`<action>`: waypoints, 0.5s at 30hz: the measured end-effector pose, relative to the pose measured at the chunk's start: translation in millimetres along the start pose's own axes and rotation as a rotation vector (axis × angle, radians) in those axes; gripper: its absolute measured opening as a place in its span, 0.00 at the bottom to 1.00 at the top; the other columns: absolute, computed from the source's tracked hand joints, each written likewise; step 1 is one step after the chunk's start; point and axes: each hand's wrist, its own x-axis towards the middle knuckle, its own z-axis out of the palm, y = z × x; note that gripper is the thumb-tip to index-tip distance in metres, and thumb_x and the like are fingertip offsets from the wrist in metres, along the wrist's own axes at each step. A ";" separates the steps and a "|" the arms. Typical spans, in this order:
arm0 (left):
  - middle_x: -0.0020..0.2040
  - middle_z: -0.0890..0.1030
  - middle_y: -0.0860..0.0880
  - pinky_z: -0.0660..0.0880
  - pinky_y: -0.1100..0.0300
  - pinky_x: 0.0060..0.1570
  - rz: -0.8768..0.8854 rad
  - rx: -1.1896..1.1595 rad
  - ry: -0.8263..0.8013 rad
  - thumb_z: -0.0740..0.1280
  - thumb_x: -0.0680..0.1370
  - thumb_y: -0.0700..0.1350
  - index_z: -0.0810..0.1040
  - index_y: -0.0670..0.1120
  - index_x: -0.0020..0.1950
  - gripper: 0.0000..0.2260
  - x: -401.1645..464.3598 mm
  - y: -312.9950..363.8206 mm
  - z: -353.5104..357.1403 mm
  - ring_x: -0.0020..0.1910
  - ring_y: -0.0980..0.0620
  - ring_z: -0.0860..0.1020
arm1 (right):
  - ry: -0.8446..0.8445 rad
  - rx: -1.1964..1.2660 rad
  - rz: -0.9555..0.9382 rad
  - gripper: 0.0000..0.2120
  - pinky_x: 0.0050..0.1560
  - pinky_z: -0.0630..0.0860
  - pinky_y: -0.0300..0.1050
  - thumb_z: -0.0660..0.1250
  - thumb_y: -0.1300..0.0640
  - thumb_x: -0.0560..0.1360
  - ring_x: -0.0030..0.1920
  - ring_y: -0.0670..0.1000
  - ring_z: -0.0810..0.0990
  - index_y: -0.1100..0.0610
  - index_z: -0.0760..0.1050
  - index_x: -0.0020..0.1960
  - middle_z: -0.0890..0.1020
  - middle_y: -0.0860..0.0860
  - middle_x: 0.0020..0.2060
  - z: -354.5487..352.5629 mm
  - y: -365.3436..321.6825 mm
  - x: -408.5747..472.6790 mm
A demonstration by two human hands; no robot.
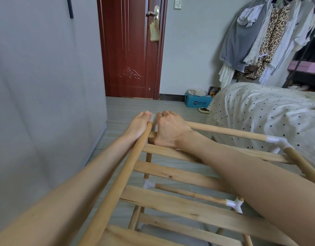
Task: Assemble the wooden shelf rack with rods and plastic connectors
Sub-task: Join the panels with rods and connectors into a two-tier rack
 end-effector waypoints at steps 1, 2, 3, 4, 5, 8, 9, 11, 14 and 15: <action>0.47 0.76 0.49 0.66 0.75 0.29 -0.002 -0.001 -0.009 0.50 0.84 0.46 0.74 0.41 0.62 0.17 1.2 0.7 0.0 0.42 0.57 0.73 | -0.004 0.001 0.008 0.26 0.53 0.69 0.47 0.64 0.42 0.70 0.53 0.58 0.74 0.62 0.71 0.57 0.77 0.58 0.52 0.5 1.2 1.4; 0.48 0.77 0.48 0.67 0.75 0.29 -0.007 0.002 -0.018 0.50 0.84 0.45 0.75 0.41 0.62 0.17 2.3 1.9 -0.2 0.43 0.57 0.73 | -0.011 0.003 0.014 0.26 0.53 0.69 0.47 0.64 0.42 0.70 0.54 0.58 0.74 0.62 0.71 0.57 0.77 0.58 0.52 1.1 2.1 3.0; 0.49 0.77 0.47 0.67 0.74 0.30 -0.014 0.003 -0.026 0.51 0.84 0.45 0.75 0.42 0.61 0.16 2.8 3.1 -0.9 0.43 0.57 0.74 | -0.019 0.004 0.020 0.26 0.53 0.69 0.47 0.64 0.42 0.71 0.54 0.58 0.75 0.62 0.71 0.58 0.77 0.58 0.53 1.7 3.0 4.7; 0.49 0.77 0.48 0.67 0.74 0.29 -0.027 0.002 -0.037 0.51 0.83 0.45 0.75 0.43 0.60 0.15 2.2 4.6 -1.9 0.41 0.58 0.74 | -0.028 0.006 0.025 0.26 0.53 0.69 0.47 0.64 0.41 0.71 0.55 0.58 0.74 0.61 0.71 0.58 0.77 0.58 0.53 1.9 3.8 5.7; 0.47 0.77 0.50 0.68 0.75 0.28 -0.048 -0.004 -0.051 0.52 0.83 0.46 0.75 0.46 0.59 0.14 0.2 5.7 -3.3 0.39 0.60 0.74 | -0.036 0.008 0.028 0.26 0.53 0.69 0.47 0.63 0.41 0.71 0.55 0.57 0.74 0.61 0.71 0.58 0.77 0.58 0.54 2.0 5.0 6.4; 0.40 0.76 0.55 0.71 0.70 0.34 -0.094 0.016 -0.129 0.51 0.83 0.49 0.74 0.52 0.57 0.12 -16.2 7.3 -12.4 0.38 0.61 0.74 | -0.100 0.034 0.046 0.29 0.54 0.68 0.47 0.64 0.38 0.71 0.57 0.57 0.74 0.60 0.69 0.61 0.76 0.57 0.57 0.6 9.2 6.1; 0.40 0.76 0.55 0.71 0.67 0.38 -0.098 0.030 -0.170 0.51 0.83 0.50 0.74 0.52 0.59 0.13 -25.0 7.7 -17.4 0.39 0.60 0.74 | -0.140 0.048 0.055 0.32 0.56 0.68 0.48 0.63 0.37 0.71 0.59 0.58 0.73 0.59 0.66 0.64 0.75 0.57 0.60 -0.8 9.9 5.4; 0.46 0.78 0.54 0.70 0.64 0.43 -0.096 0.078 -0.250 0.51 0.83 0.52 0.75 0.52 0.62 0.16 -45.8 11.9 -30.4 0.45 0.58 0.75 | -0.216 0.054 0.057 0.39 0.64 0.65 0.50 0.62 0.35 0.71 0.65 0.58 0.69 0.60 0.59 0.71 0.70 0.57 0.67 -5.9 7.7 2.3; 0.57 0.78 0.52 0.71 0.63 0.47 -0.120 0.136 -0.331 0.52 0.83 0.52 0.74 0.52 0.64 0.16 -83.4 24.2 -51.1 0.56 0.52 0.75 | -0.293 0.049 0.021 0.40 0.72 0.57 0.53 0.62 0.37 0.73 0.71 0.56 0.62 0.59 0.53 0.74 0.62 0.55 0.73 -20.4 -2.3 -10.0; 0.58 0.77 0.52 0.72 0.62 0.49 -0.128 0.153 -0.347 0.53 0.83 0.52 0.73 0.53 0.65 0.15 -97.9 28.0 -57.7 0.57 0.52 0.75 | -0.299 0.070 0.010 0.36 0.72 0.57 0.53 0.62 0.39 0.74 0.71 0.55 0.62 0.58 0.56 0.74 0.62 0.54 0.72 -26.5 -6.1 -17.1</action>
